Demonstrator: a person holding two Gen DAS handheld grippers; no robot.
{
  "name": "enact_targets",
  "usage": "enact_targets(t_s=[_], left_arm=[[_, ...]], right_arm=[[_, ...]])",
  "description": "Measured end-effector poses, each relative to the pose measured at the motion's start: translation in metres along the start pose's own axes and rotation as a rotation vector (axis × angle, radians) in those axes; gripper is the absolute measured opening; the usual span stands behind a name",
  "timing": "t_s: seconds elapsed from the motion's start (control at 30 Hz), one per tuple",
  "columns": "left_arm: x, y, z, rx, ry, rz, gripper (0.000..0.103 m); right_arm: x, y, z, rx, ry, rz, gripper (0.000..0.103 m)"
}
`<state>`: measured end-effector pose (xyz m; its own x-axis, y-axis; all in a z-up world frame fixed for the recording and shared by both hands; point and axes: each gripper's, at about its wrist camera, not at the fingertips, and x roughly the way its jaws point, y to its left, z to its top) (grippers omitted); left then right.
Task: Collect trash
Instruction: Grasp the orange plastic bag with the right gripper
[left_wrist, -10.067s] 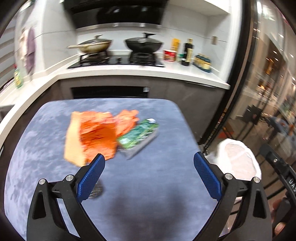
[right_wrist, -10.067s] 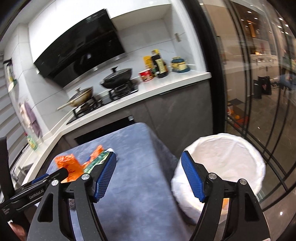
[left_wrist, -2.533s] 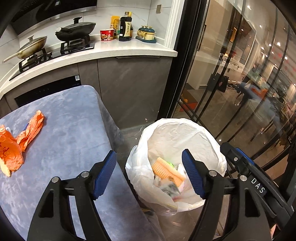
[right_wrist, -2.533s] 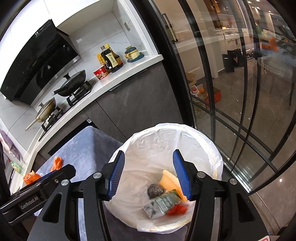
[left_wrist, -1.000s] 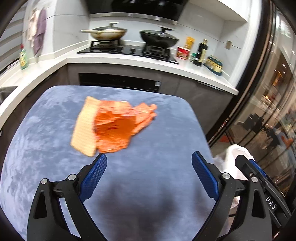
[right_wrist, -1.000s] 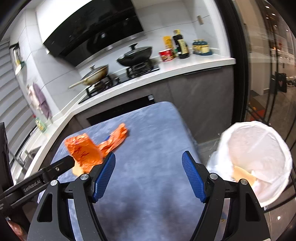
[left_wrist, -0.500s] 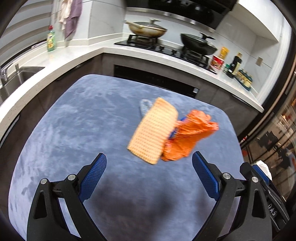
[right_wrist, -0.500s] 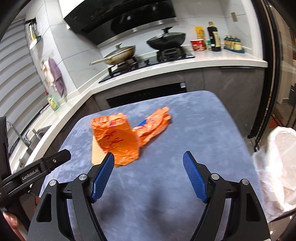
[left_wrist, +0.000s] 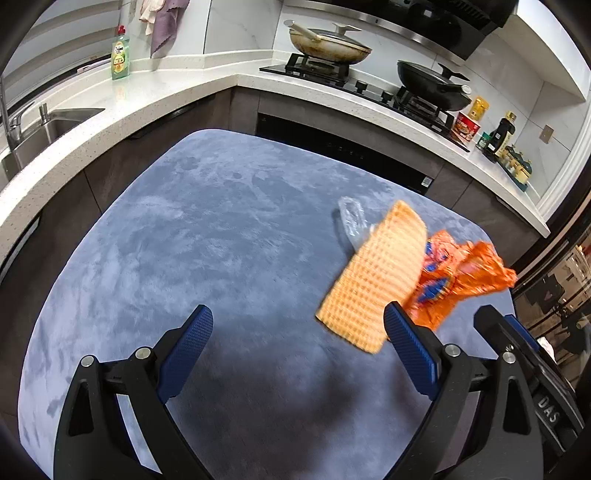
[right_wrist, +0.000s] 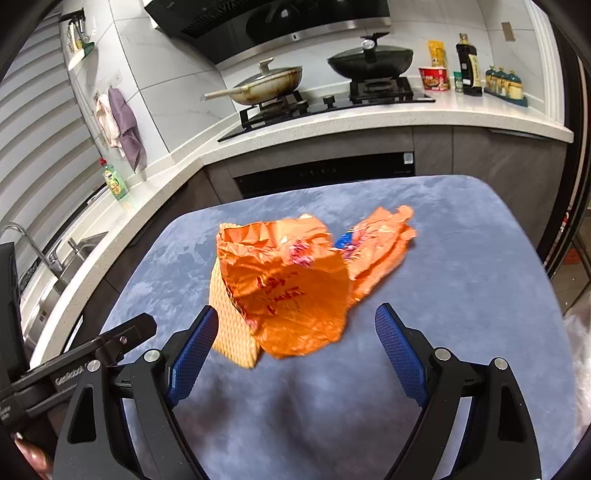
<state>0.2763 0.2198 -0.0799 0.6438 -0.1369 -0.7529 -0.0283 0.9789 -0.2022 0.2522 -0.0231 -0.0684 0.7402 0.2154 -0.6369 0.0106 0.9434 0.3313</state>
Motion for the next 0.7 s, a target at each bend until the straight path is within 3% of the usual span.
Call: enact_targets(t_s=[0.43,0.5,0.57,0.7], left_arm=[[0.032,0.007,0.015,-0.011,0.019,-0.03,0.089],[0.037,0.004,0.016,-0.002,0.025,-0.033,0.089],[0.043,0.001,0.016,0.004,0.032,-0.04,0.089],[0.052,-0.006,0.015,0.022,0.044,-0.057,0.089]], right_arm=[[0.045,0.007,0.017,0.048,-0.007,0.03,0.083],[0.048,0.004,0.018,0.047,-0.002,0.036,0.072],[0.053,0.002,0.019,0.05,0.014,0.053,0.054],[0.054,-0.001,0.019,0.048,0.018,0.061,0.032]])
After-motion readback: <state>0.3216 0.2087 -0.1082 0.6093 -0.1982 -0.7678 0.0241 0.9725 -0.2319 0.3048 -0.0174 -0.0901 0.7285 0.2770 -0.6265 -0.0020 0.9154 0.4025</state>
